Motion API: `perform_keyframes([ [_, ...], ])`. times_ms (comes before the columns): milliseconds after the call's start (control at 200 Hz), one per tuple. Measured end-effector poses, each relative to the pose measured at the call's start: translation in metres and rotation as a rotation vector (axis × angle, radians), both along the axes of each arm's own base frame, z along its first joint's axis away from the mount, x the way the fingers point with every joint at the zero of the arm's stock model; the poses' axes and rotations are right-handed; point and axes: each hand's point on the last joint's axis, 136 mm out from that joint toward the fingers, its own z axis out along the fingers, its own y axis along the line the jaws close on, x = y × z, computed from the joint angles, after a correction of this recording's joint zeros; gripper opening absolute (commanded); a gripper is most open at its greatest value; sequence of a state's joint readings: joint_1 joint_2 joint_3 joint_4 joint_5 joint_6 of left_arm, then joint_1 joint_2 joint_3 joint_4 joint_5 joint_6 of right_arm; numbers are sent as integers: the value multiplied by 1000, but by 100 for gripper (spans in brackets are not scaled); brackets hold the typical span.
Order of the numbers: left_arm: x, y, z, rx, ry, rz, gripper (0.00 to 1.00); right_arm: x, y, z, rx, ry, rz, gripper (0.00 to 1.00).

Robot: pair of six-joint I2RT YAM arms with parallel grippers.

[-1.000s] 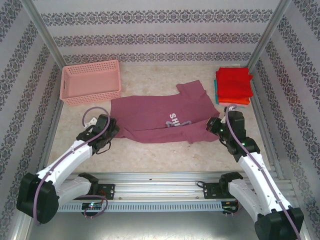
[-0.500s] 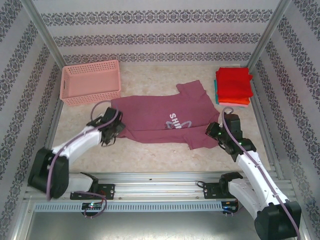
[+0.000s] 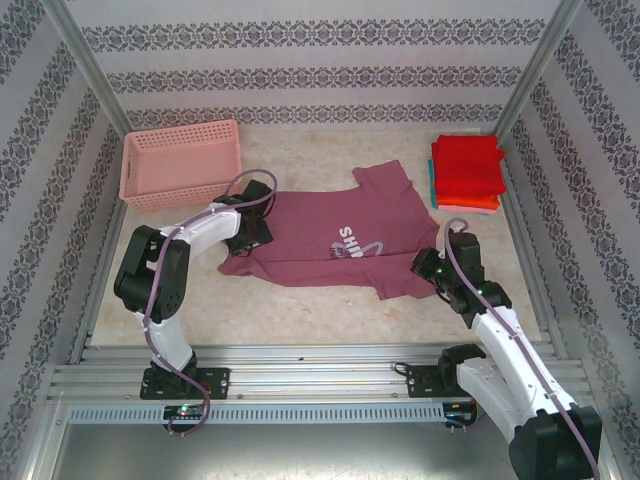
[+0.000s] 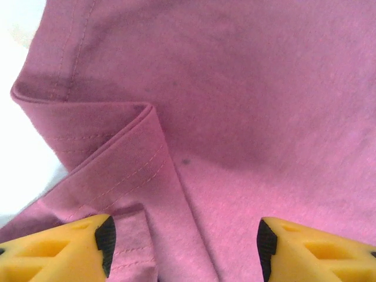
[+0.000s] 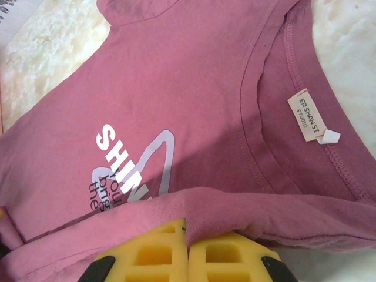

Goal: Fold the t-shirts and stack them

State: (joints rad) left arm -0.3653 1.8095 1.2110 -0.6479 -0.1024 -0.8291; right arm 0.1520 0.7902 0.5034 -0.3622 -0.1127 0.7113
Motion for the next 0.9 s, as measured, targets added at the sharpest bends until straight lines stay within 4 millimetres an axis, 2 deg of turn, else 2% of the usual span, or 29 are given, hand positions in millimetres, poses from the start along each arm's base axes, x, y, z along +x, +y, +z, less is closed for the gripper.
perform_keyframes([
  [140, -11, 4, -2, 19, 30, -7, 59, -1, -2, -4, -3, 9, -8, 0],
  [235, -27, 6, -5, 20, 54, -10, 55, 0, -2, -5, -4, 13, -8, 0],
  [350, -41, 8, -9, 15, 82, -6, 47, 2, -2, -9, -5, 22, -8, 0],
  [455, -45, 9, -11, 13, 91, 0, 38, 4, -2, -12, -6, 31, -8, 0],
  [624, -45, 8, -8, 3, 82, 17, 11, 6, -1, -11, -6, 25, -8, 0],
  [719, -47, 9, -6, 0, 75, 24, 7, 6, -1, -10, -5, 22, -8, 0],
  [779, -49, 11, -2, 0, 62, 30, 0, 6, -1, -10, -5, 19, -8, 0],
  [899, -53, 17, 11, 5, 18, 50, 0, 5, -1, -5, -2, 3, -8, 0],
])
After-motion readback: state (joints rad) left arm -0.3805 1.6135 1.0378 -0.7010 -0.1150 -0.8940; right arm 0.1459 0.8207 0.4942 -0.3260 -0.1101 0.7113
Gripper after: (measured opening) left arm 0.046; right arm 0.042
